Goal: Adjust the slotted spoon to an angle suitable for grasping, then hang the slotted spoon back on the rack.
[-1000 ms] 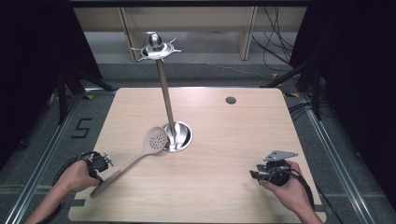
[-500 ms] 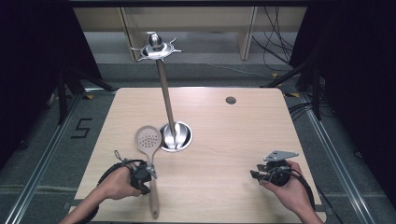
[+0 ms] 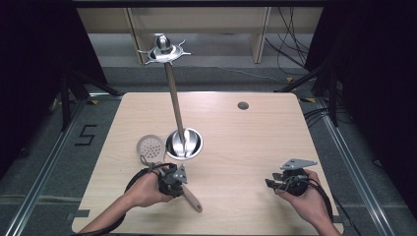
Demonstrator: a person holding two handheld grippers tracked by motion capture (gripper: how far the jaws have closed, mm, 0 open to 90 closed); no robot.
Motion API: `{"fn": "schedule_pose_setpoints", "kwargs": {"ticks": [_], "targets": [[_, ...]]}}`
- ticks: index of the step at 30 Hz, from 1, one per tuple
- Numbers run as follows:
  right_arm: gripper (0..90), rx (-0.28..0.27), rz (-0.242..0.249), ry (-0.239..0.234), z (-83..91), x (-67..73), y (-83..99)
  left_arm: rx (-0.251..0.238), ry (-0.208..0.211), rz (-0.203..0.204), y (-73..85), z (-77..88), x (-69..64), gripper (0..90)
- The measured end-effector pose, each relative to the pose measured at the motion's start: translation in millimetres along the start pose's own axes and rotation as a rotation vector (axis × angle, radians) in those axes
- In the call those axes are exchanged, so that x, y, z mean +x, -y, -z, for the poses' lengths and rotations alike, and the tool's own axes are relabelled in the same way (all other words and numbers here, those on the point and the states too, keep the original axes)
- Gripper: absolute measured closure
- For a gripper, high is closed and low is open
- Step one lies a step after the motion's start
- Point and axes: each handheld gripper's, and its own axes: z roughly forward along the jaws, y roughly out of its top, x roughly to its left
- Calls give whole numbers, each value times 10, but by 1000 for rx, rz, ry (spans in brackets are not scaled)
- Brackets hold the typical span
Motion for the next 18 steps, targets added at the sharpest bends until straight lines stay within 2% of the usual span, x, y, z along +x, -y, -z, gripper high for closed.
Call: {"fn": "schedule_pose_setpoints", "kwargs": {"ticks": [1, 2, 3, 4, 5, 6, 7, 8, 13, 14, 15, 16, 17, 18], "targets": [[597, 0, 0, 0, 0, 0, 0, -41, 2, 5, 15, 26, -15, 731], [597, 28, 16, -4, 33, -30, -8, -41, -3, -29, 26, 72, 2, 684], [597, 44, -29, -6, 53, -12, -8, -44, -26, -60, 38, 106, 19, 627], [597, 30, -16, -2, 46, -27, 2, -36, -41, -90, 43, 133, 47, 565], [596, 50, -35, -8, 67, -21, 9, -23, -48, -110, 44, 158, 78, 484], [596, 50, -35, -8, 67, -21, 9, -19, -57, -126, 39, 178, 108, 484], [596, 29, -20, 0, 63, -26, 16, -26, -65, -130, 34, 188, 131, 450], [596, 28, 1, 7, 72, -38, 18, -14, -48, -123, 21, 202, 157, 420], [591, 27, -1, 27, 104, -5, -17, -36, -49, -113, -32, 219, 188, 344], [591, 23, -25, 22, 105, 18, -35, -41, -46, -120, -38, 231, 181, 334], [590, 22, -3, 24, 94, 11, -40, -63, -47, -113, -35, 231, 161, 323], [590, 26, -18, 18, 92, 28, -51, -105, -40, -84, -31, 205, 126, 315], [589, 18, 2, 15, 74, 27, -49, -66, -43, -130, -38, 219, 152, 302], [589, 18, 2, 15, 74, 27, -49, -70, -41, -131, -40, 192, 142, 302]]}}
